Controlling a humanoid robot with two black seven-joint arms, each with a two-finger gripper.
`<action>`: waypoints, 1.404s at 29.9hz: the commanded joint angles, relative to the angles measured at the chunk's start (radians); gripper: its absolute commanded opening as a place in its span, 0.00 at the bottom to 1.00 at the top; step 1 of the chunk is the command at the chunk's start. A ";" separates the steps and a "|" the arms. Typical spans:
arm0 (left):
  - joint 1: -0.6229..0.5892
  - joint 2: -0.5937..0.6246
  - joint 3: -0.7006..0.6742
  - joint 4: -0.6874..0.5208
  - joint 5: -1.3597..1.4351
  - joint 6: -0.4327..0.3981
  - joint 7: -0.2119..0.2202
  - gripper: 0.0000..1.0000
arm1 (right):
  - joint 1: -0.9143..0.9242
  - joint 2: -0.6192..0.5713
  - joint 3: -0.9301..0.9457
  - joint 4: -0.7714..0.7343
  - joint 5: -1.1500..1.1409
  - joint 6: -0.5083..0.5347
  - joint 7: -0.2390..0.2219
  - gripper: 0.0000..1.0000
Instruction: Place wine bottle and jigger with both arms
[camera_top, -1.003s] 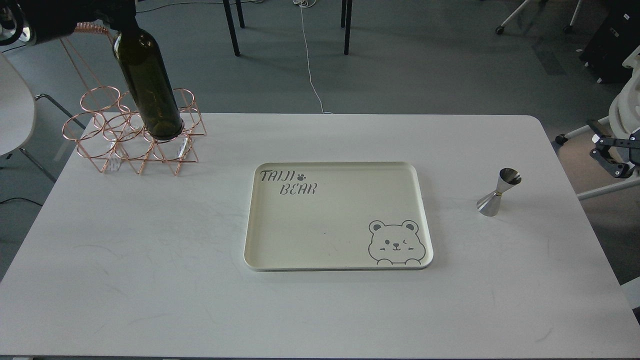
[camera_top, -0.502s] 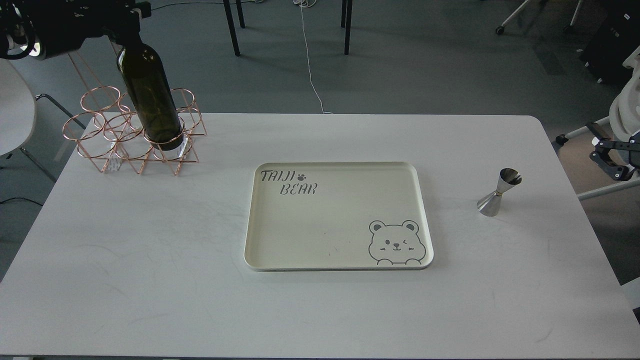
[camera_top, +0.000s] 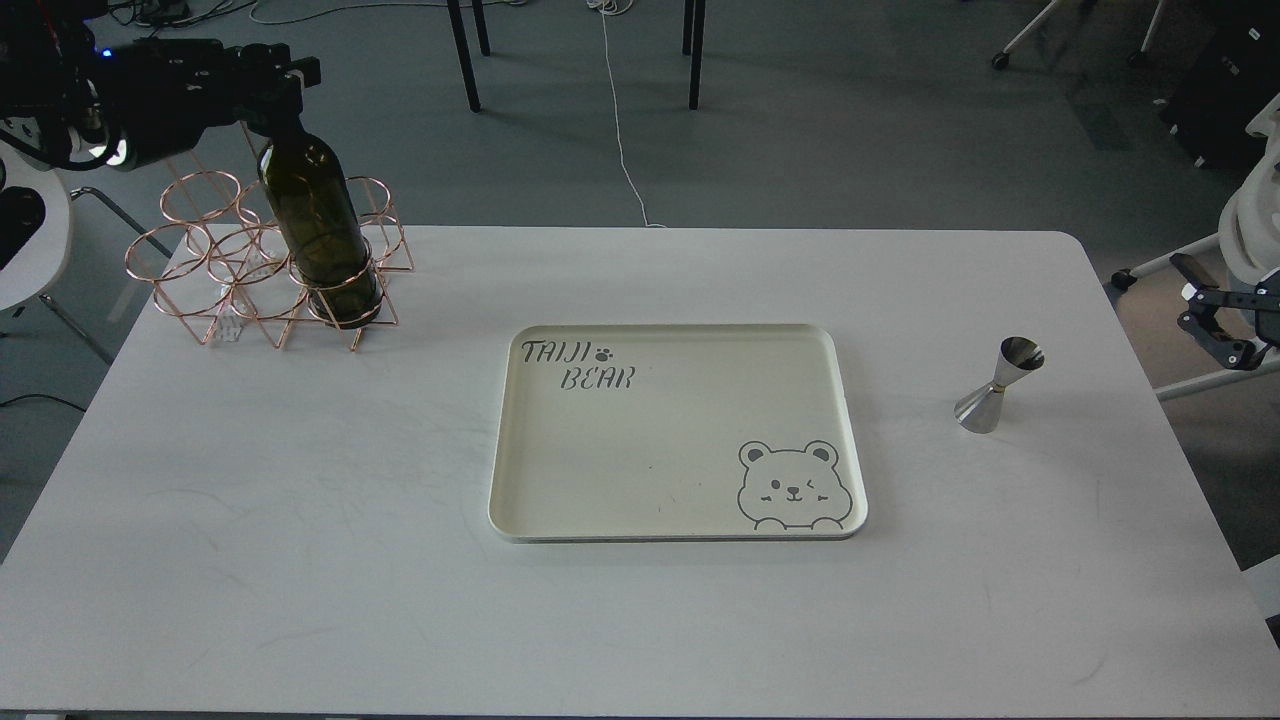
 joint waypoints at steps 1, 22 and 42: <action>0.004 -0.001 0.000 0.003 0.000 -0.001 0.000 0.21 | -0.002 0.000 0.000 0.001 0.000 0.001 0.000 0.99; 0.021 0.005 0.003 0.020 -0.106 -0.004 0.000 0.98 | 0.000 0.000 0.000 0.001 0.000 0.000 0.000 0.99; 0.074 0.289 -0.028 -0.617 -1.287 -0.157 0.000 0.98 | 0.014 0.117 0.014 -0.028 -0.021 0.001 0.000 0.99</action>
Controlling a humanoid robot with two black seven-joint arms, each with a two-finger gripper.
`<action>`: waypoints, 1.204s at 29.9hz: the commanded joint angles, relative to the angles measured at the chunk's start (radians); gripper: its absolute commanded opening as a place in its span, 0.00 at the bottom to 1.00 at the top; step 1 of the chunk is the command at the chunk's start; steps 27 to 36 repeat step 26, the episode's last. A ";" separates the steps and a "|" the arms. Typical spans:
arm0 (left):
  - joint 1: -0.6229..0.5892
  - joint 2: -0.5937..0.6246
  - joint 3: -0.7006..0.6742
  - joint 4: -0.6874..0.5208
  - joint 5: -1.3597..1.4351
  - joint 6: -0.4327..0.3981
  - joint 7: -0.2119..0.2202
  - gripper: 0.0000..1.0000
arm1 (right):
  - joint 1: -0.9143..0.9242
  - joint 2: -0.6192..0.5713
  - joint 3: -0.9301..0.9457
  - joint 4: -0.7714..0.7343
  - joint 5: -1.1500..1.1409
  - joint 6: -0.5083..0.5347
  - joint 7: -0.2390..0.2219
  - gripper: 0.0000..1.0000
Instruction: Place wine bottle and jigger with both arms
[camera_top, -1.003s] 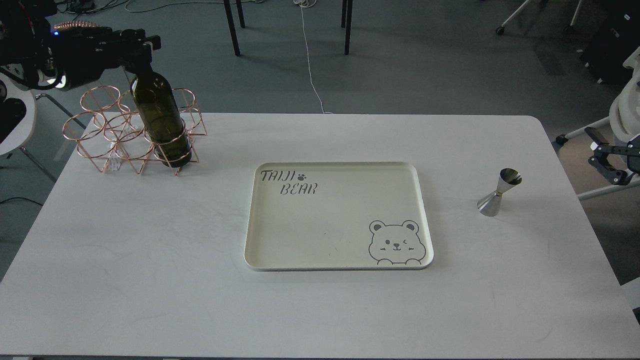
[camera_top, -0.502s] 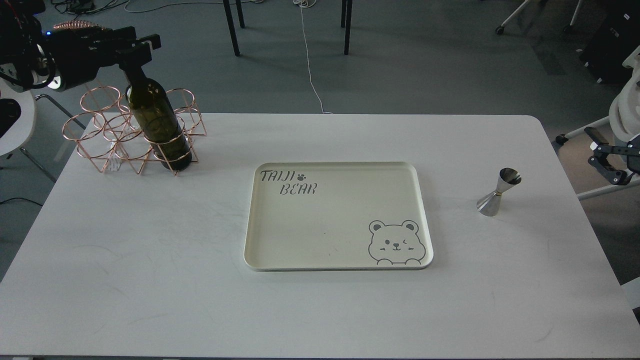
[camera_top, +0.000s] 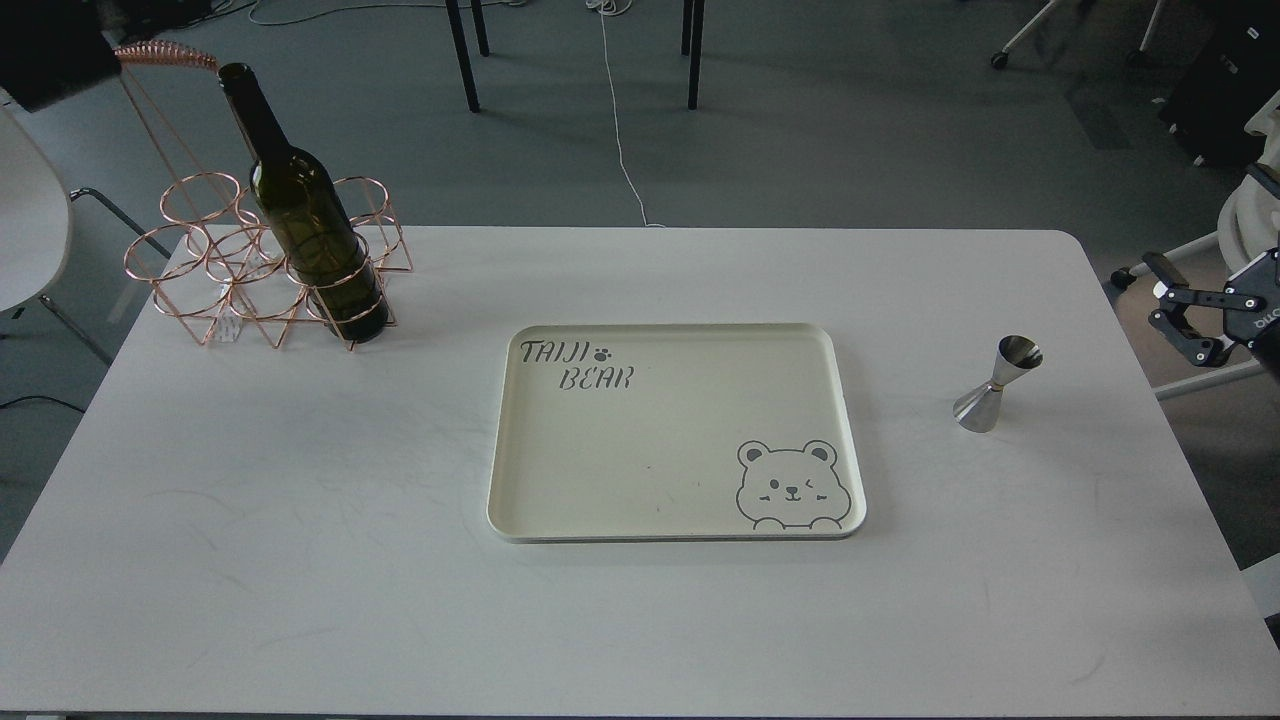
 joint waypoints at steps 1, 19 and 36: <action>0.052 -0.049 -0.003 -0.030 -0.115 0.004 0.000 0.98 | 0.002 0.022 -0.001 0.001 0.000 0.003 0.000 0.99; 0.807 -0.652 -0.609 0.069 -0.196 0.063 0.252 0.98 | 0.008 0.099 -0.005 0.001 0.000 0.008 0.000 0.99; 0.879 -0.682 -0.643 0.080 -0.152 0.061 0.295 0.98 | 0.002 0.093 -0.004 0.001 0.000 0.009 0.000 0.99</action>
